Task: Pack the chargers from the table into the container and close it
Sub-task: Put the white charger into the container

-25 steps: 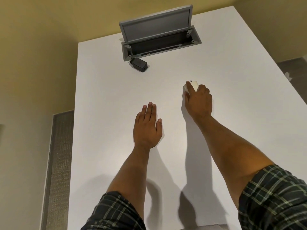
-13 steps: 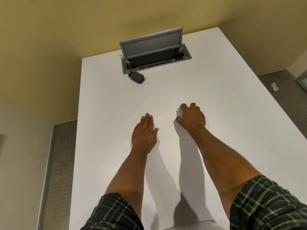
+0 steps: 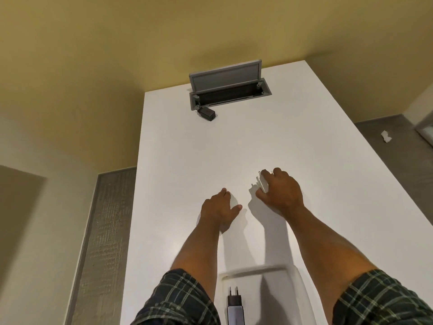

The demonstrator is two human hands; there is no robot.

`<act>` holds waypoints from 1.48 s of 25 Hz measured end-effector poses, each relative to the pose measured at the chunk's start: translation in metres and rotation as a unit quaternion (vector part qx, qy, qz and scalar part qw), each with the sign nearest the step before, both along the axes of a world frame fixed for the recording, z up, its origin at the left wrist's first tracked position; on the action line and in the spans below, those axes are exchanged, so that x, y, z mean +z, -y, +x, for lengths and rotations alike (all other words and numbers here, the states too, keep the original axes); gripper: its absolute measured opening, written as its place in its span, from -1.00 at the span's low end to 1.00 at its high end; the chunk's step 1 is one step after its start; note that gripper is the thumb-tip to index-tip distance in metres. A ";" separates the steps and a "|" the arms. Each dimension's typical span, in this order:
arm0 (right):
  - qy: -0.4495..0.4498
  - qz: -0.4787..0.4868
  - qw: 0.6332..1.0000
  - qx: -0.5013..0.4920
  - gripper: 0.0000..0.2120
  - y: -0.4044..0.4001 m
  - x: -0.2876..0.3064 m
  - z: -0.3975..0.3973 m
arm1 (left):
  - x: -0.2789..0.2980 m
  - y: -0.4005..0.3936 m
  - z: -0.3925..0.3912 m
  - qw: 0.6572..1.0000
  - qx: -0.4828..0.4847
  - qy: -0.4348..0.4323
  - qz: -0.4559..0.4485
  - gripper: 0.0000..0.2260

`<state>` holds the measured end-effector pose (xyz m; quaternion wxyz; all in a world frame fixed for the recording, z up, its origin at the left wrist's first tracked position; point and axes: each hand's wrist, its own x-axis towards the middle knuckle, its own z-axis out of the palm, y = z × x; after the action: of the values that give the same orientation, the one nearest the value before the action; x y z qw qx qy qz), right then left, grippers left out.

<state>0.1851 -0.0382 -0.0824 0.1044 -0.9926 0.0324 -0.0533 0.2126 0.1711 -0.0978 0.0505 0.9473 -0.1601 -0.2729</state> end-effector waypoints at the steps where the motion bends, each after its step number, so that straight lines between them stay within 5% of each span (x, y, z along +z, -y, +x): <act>1: 0.013 -0.004 1.000 0.009 -0.56 -0.002 0.005 -0.011 | 0.006 -0.003 -0.013 1.000 -0.006 0.000 -0.004 -0.31; 12: 0.012 0.016 0.999 0.051 -0.52 -0.036 0.039 -0.144 | 0.061 -0.034 -0.154 0.996 -0.057 0.064 -0.030 -0.10; 17: -0.020 -0.007 0.991 0.136 -0.51 -0.046 0.040 -0.188 | 0.073 -0.046 -0.196 0.988 -0.101 0.112 -0.008 0.23; 25: 0.023 0.001 0.971 0.239 -0.56 -0.041 0.033 -0.228 | 0.068 -0.051 -0.241 0.985 -0.144 0.094 0.003 0.39; 28: -0.025 -0.025 0.959 0.282 -0.53 -0.044 0.025 -0.237 | 0.066 -0.051 -0.242 0.985 -0.142 0.095 0.020 0.38; 37: -0.231 -0.032 0.967 0.099 -0.52 -0.075 0.005 -0.256 | 0.061 -0.049 -0.244 0.993 -0.092 0.067 0.010 0.41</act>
<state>-0.0709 0.0368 -0.0772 0.0666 -0.9791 -0.0444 0.1872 -0.0317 0.2199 -0.0364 0.0046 0.9452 -0.2469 -0.2136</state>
